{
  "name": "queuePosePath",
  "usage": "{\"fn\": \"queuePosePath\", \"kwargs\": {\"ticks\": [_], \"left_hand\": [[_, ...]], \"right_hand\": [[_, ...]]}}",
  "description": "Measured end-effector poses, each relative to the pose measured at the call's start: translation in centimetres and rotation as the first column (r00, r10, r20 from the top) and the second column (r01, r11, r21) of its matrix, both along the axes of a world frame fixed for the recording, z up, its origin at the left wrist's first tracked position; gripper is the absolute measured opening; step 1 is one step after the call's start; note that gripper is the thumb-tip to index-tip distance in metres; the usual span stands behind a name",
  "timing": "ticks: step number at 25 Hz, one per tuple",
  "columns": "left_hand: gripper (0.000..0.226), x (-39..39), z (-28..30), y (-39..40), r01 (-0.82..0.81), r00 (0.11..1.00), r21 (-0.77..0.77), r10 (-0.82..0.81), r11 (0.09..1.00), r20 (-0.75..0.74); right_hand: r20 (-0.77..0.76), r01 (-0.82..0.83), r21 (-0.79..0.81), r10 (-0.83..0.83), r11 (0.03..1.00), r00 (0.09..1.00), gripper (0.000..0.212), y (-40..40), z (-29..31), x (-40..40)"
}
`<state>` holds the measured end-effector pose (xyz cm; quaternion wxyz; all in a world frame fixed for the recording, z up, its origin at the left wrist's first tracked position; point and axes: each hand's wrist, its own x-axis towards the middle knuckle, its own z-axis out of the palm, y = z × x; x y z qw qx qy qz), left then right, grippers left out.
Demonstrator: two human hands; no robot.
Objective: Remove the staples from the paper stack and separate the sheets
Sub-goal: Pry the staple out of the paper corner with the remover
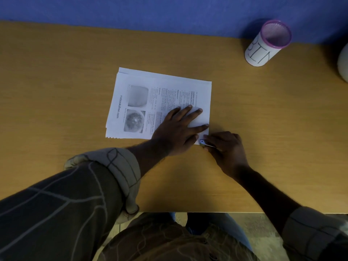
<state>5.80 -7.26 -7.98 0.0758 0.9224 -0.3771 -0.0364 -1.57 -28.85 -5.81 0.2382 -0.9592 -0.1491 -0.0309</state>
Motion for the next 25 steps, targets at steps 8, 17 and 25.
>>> {"fn": "queuePosePath", "kwargs": {"ticks": [8, 17, 25], "left_hand": [[0.046, -0.1, 0.3, 0.0, 0.002, 0.999, -0.032, -0.001, 0.999, 0.033], [0.046, 0.0, 0.2, -0.1, -0.006, 1.000, -0.015, 0.005, 1.000, -0.006], [0.049, 0.0, 0.2, -0.1, -0.005, 1.000, -0.004, 0.005, 1.000, -0.023]], "right_hand": [[-0.085, 0.031, 0.125, -0.021, 0.992, 0.996, 0.024, 0.3, 0.7, 0.9], [-0.018, -0.146, 0.049, 0.147, 0.988, 0.989, 0.025, -0.7, 0.7, 1.9], [0.026, -0.165, 0.021, 0.165, 0.986, 0.986, 0.020, -0.3, -0.4, 0.4]]}}
